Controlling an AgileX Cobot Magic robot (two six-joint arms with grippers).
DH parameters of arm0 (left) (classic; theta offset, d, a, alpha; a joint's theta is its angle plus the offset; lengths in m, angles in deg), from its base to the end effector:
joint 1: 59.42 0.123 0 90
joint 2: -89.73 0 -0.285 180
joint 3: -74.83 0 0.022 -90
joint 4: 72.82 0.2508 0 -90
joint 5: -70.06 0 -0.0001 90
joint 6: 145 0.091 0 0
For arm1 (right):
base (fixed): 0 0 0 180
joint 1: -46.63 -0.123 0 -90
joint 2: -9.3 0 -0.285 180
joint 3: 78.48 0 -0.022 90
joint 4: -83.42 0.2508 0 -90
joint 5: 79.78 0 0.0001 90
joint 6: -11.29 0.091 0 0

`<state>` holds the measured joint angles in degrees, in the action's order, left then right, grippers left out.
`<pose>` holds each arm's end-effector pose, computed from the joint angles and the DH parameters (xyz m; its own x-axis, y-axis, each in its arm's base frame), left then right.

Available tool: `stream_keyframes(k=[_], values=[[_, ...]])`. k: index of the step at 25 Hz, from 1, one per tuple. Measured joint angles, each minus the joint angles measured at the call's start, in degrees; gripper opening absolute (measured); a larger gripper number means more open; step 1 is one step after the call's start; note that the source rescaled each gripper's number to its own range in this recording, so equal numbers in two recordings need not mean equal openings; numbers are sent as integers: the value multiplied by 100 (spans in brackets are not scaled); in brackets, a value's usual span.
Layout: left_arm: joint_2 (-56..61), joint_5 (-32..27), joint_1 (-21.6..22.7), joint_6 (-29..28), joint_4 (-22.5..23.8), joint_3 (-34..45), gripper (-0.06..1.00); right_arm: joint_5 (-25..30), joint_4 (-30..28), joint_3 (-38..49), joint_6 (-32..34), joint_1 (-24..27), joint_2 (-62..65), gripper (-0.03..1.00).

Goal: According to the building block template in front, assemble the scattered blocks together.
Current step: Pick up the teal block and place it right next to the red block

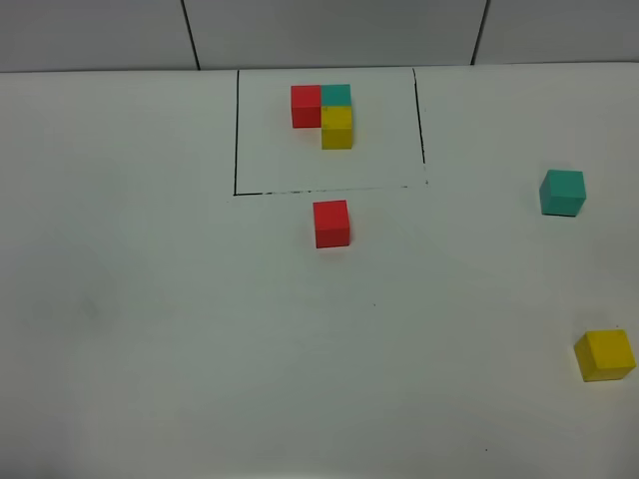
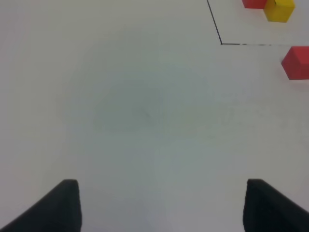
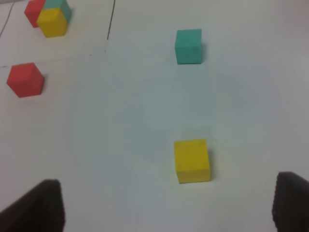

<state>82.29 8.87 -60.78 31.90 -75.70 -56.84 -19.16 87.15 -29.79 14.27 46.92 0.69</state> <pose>-0.0067 -0.0039 0.2779 -0.4563 -0.0674 -0.8873 0.0273 0.9956 -0.0897 -0.0023 0.0052 0.2771 -0.4696 0.0861 -0.8787 -0.0057 0.9949 0.1006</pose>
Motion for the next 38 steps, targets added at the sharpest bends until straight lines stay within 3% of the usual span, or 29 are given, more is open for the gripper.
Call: stream_keyframes(k=[18,24,28,34,38], values=[[0,0,25,-1,0,0,55,0,19,0,1,0,0,75],[5,0,25,-1,0,0,55,6,525,-7,6,0,-192,75],[5,0,25,-1,0,0,55,-49,742,-25,26,0,-983,75],[5,-5,25,-1,0,6,55,-433,748,-489,-104,0,-3212,75],[-1,-5,25,-1,0,8,55,-1036,584,-1097,-172,0,-4926,75]])
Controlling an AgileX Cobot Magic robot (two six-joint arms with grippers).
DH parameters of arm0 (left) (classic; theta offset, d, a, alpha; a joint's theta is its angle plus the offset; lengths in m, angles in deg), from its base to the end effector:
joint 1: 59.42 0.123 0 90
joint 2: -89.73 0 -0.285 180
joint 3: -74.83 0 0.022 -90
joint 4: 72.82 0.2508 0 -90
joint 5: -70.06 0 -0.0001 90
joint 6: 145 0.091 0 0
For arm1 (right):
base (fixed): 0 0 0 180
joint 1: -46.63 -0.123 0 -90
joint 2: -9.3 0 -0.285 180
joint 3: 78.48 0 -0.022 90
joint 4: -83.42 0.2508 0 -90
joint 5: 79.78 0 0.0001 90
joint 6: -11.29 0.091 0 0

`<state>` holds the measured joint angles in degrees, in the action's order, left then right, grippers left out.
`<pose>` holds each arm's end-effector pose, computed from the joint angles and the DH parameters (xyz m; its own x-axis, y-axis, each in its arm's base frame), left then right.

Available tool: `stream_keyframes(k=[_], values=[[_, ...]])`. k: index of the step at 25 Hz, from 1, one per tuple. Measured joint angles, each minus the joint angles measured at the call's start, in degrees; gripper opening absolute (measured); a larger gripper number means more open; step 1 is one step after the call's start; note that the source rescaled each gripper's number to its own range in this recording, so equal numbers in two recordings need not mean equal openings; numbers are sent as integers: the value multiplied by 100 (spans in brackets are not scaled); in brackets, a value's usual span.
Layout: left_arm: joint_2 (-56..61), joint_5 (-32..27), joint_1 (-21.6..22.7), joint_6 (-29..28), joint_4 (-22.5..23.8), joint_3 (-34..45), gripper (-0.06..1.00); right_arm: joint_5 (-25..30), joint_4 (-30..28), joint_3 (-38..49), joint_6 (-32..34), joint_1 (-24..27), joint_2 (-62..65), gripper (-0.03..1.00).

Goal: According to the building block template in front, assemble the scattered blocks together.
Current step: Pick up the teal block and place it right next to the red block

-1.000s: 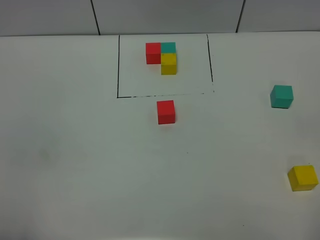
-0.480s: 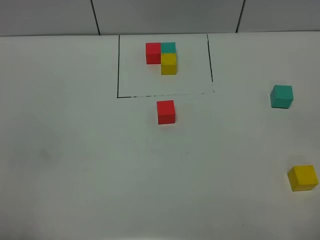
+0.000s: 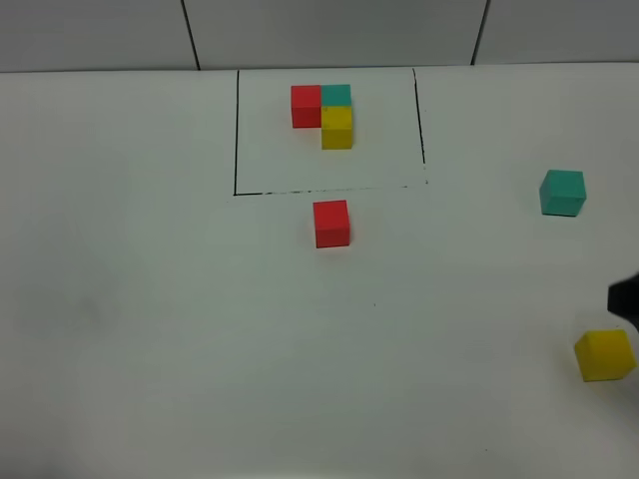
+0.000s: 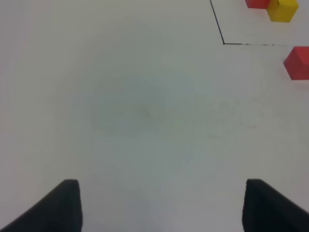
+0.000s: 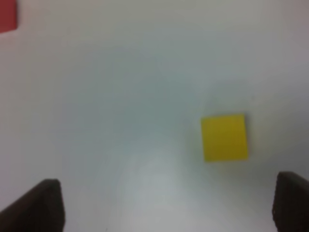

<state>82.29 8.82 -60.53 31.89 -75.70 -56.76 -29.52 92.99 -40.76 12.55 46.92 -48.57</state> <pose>-0.0066 -0.0039 0.2775 -0.4580 -0.0695 -0.8862 0.0227 0.9957 -0.0898 0.1513 0.0109 0.2874 -0.8255 0.1321 -0.5487 0.0393 0.9833 0.1776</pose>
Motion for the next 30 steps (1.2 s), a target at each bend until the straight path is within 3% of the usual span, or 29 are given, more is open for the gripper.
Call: stream_keyframes(k=[6,12,15,30], values=[[0,0,0,0,0,0,55,-387,-438,-1166,47,0,-2456,76],[0,0,0,0,0,0,55,-703,-484,-2182,-91,0,-4249,94],[-6,0,0,0,0,0,55,-729,-519,-2665,-203,0,-4783,100],[-17,0,0,0,0,0,55,-680,-855,-4090,-340,0,-6527,100]])
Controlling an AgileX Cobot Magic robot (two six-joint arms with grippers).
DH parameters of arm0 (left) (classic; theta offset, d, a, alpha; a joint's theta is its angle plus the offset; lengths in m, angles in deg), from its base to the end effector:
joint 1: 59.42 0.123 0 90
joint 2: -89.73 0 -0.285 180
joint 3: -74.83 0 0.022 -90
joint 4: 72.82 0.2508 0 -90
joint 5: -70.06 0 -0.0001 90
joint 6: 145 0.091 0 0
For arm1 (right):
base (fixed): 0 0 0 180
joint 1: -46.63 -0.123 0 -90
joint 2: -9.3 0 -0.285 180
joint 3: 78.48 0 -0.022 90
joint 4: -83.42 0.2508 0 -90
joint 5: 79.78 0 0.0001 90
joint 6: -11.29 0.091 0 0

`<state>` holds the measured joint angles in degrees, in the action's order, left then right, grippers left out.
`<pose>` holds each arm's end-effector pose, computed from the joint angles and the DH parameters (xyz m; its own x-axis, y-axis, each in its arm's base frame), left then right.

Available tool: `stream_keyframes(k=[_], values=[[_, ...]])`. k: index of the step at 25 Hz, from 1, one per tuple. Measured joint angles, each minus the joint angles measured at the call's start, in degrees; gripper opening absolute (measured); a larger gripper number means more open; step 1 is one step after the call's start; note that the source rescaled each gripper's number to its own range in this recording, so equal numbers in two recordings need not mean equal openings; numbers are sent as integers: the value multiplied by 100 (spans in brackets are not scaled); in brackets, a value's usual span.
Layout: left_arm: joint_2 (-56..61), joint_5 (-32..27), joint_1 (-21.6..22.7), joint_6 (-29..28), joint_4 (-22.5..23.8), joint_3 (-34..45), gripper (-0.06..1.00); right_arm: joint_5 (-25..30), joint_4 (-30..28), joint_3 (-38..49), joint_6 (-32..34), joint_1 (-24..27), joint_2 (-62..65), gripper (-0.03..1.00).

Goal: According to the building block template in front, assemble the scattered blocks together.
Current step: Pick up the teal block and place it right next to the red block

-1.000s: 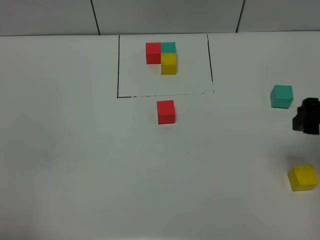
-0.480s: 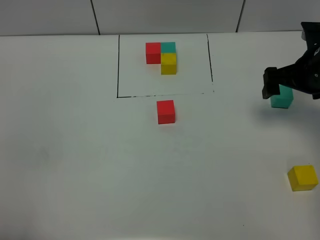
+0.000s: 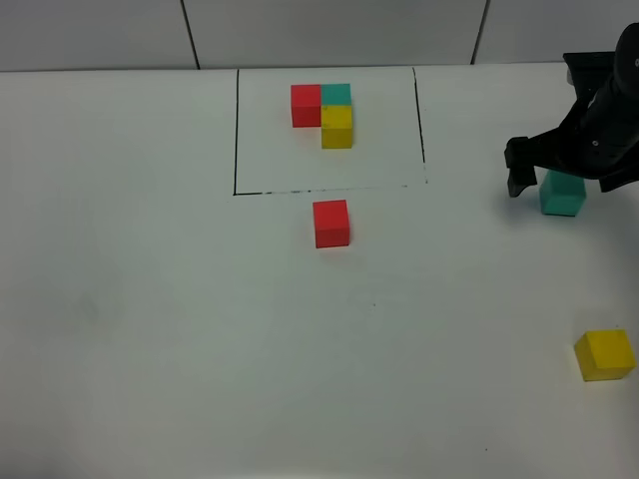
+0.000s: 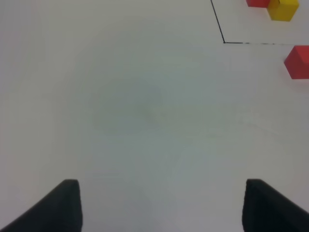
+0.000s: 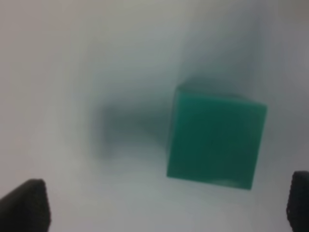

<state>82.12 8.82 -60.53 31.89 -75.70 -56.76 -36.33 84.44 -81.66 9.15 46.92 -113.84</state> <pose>-0.0061 -0.0039 0.2775 -0.4606 -0.0694 -0.8849 0.0225 0.9957 -0.0898 0.4100 -0.0010 0.1682 -0.9581 -0.0196 -0.2858 -0.0218 0.9998 0.0048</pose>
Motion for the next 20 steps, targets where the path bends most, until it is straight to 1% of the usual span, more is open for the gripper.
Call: stream_keyframes(k=[4,10,20], values=[[0,0,0,0,0,0,55,16,-37,-171,-11,86,-248,100],[0,0,0,-5,0,0,55,-57,-55,-200,-30,329,-446,100],[0,0,0,-5,0,0,55,-306,-56,-200,-149,342,-724,99]])
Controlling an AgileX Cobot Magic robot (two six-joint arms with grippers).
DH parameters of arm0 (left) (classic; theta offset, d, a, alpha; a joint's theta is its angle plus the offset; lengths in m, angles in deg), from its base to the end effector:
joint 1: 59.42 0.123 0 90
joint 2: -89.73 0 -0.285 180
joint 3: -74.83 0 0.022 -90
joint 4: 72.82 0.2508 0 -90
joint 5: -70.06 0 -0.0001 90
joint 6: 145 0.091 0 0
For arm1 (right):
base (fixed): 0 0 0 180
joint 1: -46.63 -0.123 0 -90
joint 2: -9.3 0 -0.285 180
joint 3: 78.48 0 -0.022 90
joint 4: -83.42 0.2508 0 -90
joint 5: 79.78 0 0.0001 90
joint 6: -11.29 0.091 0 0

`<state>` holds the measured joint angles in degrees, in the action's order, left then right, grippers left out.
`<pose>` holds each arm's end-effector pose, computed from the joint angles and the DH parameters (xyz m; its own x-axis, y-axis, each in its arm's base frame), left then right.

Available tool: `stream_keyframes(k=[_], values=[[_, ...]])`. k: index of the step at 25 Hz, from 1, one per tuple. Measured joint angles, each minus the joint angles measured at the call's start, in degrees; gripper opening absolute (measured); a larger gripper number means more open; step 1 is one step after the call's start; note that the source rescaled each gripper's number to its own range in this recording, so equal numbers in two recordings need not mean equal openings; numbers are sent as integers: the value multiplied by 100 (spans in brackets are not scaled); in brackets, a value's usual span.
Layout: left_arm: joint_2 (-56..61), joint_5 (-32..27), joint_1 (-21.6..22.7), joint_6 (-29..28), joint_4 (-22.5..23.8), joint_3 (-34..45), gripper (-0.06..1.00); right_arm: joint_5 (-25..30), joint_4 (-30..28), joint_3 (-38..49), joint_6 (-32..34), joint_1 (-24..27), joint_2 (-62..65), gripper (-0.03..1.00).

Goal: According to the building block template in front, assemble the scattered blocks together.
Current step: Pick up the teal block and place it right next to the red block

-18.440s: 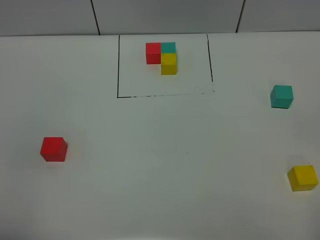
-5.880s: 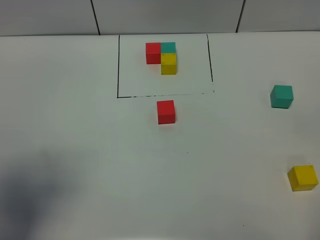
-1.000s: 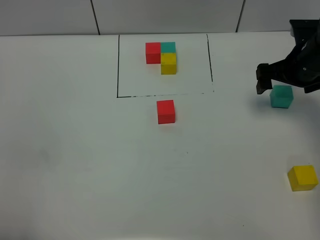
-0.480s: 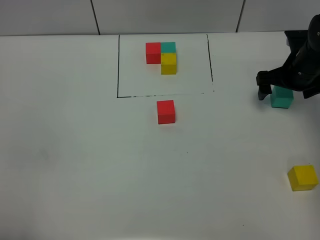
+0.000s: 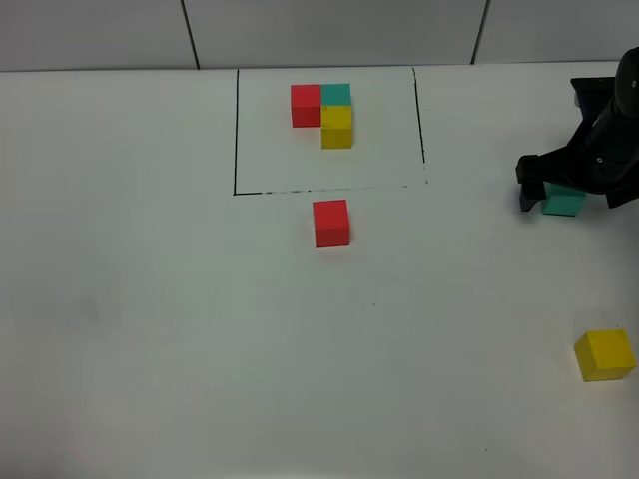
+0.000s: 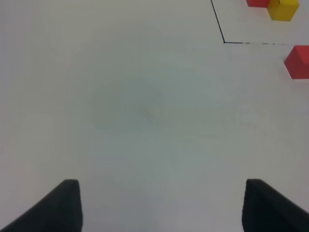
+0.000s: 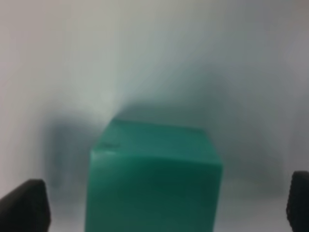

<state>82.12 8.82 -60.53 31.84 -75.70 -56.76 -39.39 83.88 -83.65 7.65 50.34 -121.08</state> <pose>-0.0061 -0.0039 0.2775 -0.4607 -0.0703 -0.8848 0.0221 0.9956 -0.0906 0.4239 -0.0270 0.1253 -0.9686 0.0053 -0.2486 0.0078 0.9999 -0.0092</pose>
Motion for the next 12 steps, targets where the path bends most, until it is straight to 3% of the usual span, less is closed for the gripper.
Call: stream_keyframes(k=[7,12], values=[[0,0,0,-6,0,0,55,-214,0,0,0,0,-90,96],[0,0,0,-1,0,0,54,-283,0,0,5,0,-138,83]])
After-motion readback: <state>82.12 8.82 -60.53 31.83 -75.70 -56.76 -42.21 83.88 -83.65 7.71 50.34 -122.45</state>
